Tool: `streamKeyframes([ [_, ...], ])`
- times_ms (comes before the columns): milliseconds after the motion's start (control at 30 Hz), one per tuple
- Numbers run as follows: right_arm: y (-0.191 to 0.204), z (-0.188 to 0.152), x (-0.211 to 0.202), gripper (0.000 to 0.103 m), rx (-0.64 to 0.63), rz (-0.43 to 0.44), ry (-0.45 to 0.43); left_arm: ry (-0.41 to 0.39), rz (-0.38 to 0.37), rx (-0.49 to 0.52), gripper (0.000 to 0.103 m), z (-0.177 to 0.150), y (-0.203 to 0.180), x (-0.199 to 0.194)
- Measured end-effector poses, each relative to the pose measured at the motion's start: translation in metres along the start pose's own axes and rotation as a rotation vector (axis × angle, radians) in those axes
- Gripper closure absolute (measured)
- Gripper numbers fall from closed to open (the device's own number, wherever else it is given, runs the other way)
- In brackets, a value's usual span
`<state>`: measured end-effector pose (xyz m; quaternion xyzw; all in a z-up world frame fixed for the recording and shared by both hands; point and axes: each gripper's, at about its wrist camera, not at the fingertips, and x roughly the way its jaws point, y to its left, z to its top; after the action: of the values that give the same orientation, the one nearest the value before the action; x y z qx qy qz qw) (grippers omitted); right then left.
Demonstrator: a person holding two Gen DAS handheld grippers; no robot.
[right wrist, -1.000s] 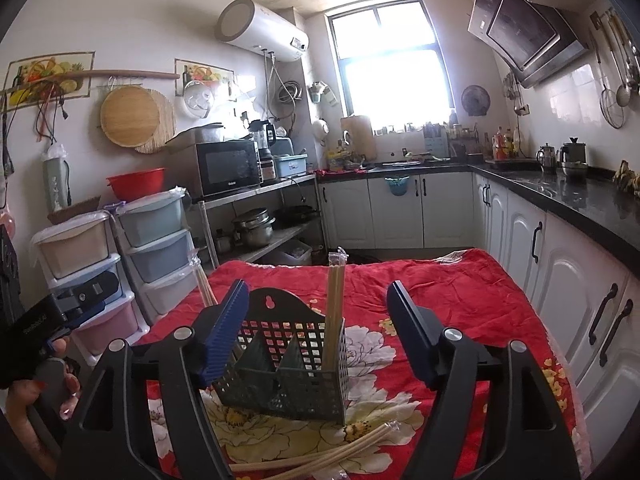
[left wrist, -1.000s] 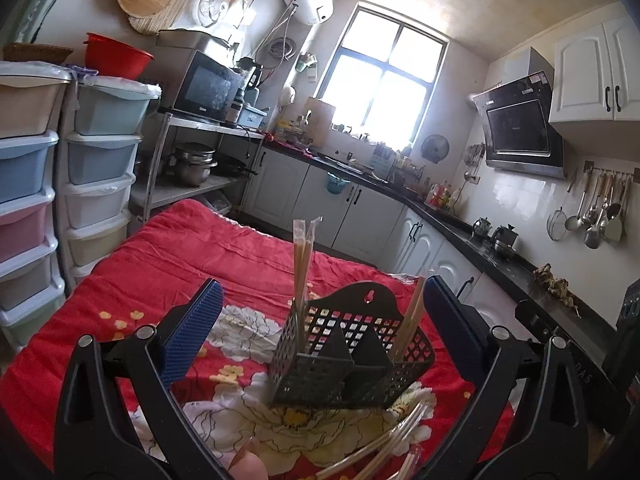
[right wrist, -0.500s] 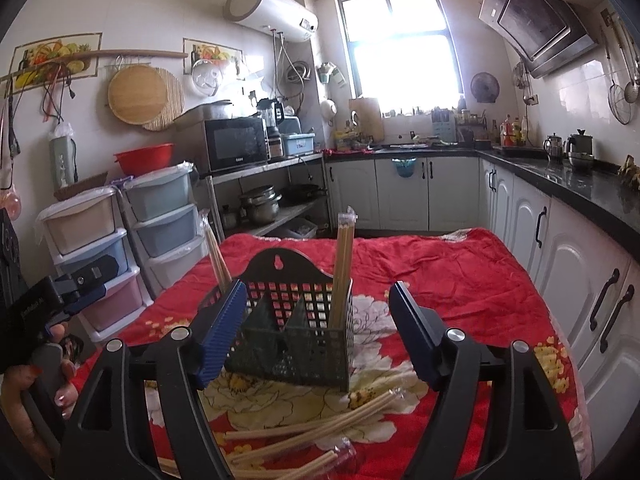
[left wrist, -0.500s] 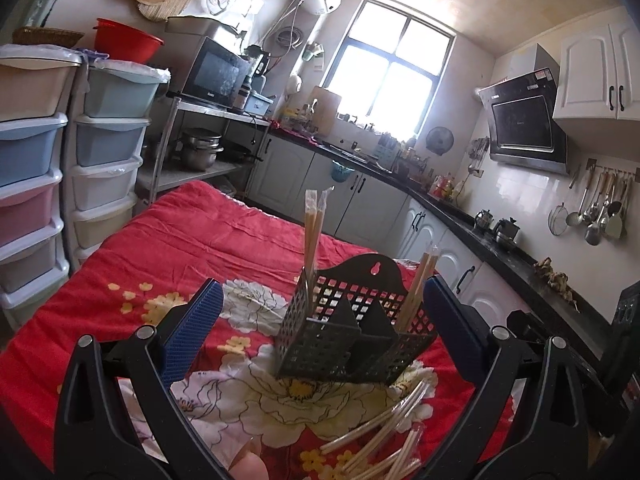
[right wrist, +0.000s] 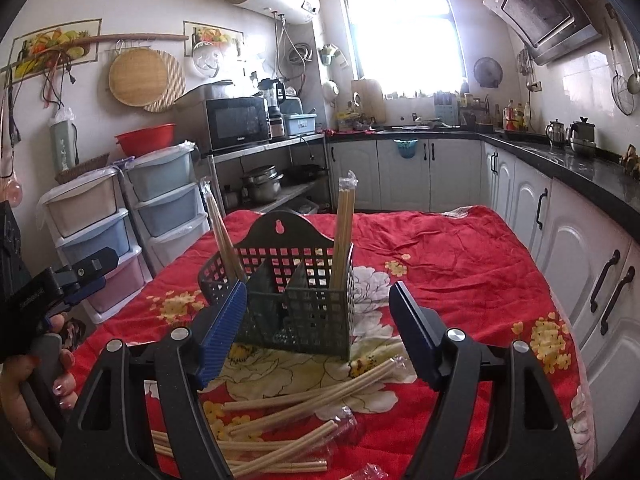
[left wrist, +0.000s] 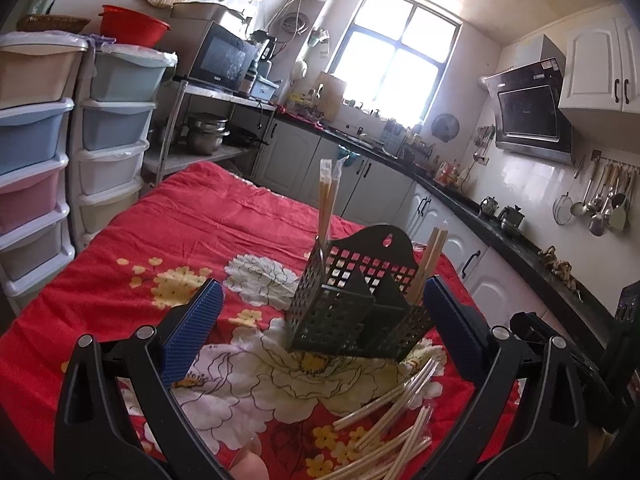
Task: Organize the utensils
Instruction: 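Pull both open tools back from the caddy, then move both open tools down to the chopsticks lying on the red cloth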
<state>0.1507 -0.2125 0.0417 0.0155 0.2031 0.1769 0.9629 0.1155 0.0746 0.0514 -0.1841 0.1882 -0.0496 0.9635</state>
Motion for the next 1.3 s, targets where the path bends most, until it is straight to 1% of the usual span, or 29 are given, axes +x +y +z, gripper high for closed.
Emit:
streamKeyframes([
  [367,0.001,-0.014,0.002,0.032,-0.009,0.0,0.044,0.045,0.003,0.0,0.011,-0.012,0.004,0.002],
  [567,0.0,-0.021,0.002,0.032,-0.013,-0.004,0.069,0.108,0.007,0.022,0.011,-0.022,0.002,0.011],
  [733,-0.003,-0.03,0.005,0.032,-0.011,-0.013,0.102,0.179,0.009,0.032,0.011,-0.035,0.003,0.023],
  [1000,-0.015,-0.047,0.019,0.032,0.018,-0.037,0.183,0.268,-0.009,0.066,0.011,-0.052,-0.002,0.037],
  [1200,-0.026,-0.064,0.037,0.032,0.061,-0.022,0.28,0.345,-0.037,0.071,0.011,-0.065,-0.004,0.049],
  [1233,-0.027,-0.066,0.039,0.032,0.067,-0.015,0.294,0.363,-0.045,0.071,0.013,-0.069,-0.004,0.052],
  [1267,-0.027,-0.068,0.041,0.033,0.071,-0.009,0.306,0.377,-0.047,0.074,0.019,-0.071,-0.005,0.054],
  [1300,-0.027,-0.07,0.043,0.035,0.073,-0.004,0.316,0.394,-0.049,0.08,0.022,-0.074,-0.005,0.057],
])
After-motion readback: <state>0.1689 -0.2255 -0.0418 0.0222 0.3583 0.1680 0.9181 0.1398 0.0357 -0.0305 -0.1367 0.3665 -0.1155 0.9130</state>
